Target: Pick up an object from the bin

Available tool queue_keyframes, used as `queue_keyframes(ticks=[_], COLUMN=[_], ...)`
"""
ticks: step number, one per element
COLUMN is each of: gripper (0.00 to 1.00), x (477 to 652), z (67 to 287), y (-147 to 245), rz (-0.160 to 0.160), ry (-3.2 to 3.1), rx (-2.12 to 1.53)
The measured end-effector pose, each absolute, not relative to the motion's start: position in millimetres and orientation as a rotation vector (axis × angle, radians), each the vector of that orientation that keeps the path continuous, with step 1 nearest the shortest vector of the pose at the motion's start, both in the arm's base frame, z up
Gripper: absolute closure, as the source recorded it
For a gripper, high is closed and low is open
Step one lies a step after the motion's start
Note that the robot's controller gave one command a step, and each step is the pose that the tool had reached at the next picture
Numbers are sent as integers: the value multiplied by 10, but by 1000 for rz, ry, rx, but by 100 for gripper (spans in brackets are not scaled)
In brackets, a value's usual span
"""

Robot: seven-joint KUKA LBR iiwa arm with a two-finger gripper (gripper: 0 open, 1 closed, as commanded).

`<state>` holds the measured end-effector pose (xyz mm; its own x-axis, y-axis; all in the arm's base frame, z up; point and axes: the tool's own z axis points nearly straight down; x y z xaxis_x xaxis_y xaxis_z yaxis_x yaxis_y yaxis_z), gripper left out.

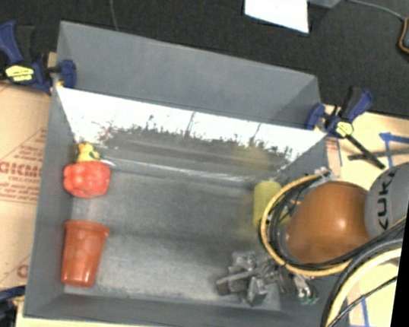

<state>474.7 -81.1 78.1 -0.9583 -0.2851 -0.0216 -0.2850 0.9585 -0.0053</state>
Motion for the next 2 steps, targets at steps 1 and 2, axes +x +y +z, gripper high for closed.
queue_keyframes(ticks=[1,2], gripper=[100,100], x=[4717,4742], z=[1056,1548], y=[-805,-811], rz=[3,-2], ry=[3098,3090], rx=[-449,-448])
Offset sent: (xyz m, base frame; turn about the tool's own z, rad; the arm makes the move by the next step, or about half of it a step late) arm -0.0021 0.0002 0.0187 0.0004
